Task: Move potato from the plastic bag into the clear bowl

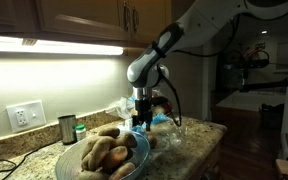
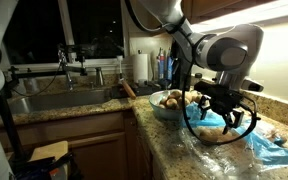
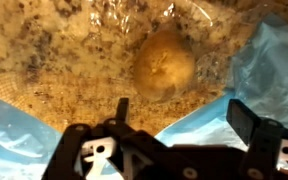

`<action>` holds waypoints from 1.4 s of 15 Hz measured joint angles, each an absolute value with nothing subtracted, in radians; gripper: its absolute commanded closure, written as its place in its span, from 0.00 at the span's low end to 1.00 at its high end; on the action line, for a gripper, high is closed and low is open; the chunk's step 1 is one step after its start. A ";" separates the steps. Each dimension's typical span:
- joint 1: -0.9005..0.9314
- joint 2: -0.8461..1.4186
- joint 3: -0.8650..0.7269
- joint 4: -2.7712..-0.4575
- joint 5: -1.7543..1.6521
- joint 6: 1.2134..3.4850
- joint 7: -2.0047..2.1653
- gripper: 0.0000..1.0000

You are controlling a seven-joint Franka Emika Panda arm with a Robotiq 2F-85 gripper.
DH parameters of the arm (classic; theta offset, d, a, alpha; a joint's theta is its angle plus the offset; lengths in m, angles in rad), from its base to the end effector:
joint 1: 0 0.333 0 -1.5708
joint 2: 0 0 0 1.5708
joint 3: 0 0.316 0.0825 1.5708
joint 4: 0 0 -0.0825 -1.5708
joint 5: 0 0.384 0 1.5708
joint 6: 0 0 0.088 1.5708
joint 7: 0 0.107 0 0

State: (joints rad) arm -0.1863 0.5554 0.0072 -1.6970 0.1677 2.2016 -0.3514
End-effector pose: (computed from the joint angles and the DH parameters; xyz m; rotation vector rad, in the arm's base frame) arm 0.6599 -0.1141 0.2692 -2.9946 -0.1031 0.0198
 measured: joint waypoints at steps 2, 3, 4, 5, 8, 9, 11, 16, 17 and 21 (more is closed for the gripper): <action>-0.186 0.555 0.007 -1.697 0.168 2.188 -0.351 0.00; -0.186 0.555 0.007 -1.697 0.168 2.181 -0.351 0.00; -0.186 0.556 0.007 -1.697 0.168 2.175 -0.351 0.00; -0.186 0.556 0.007 -1.697 0.168 2.170 -0.351 0.00; -0.186 0.557 0.006 -1.698 0.168 2.165 -0.351 0.00; -0.187 0.558 0.006 -1.698 0.168 2.165 -0.351 0.00; -0.187 0.562 0.004 -1.698 0.168 2.165 -0.351 0.00; -0.188 0.572 -0.005 -1.698 0.168 2.165 -0.351 0.00; -0.188 0.575 -0.007 -1.698 0.168 2.165 -0.351 0.00; -0.190 0.589 -0.011 -1.698 0.167 2.165 -0.351 0.00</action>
State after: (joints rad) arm -0.1904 0.5889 -0.0113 -1.6980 0.1675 2.1652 -0.3514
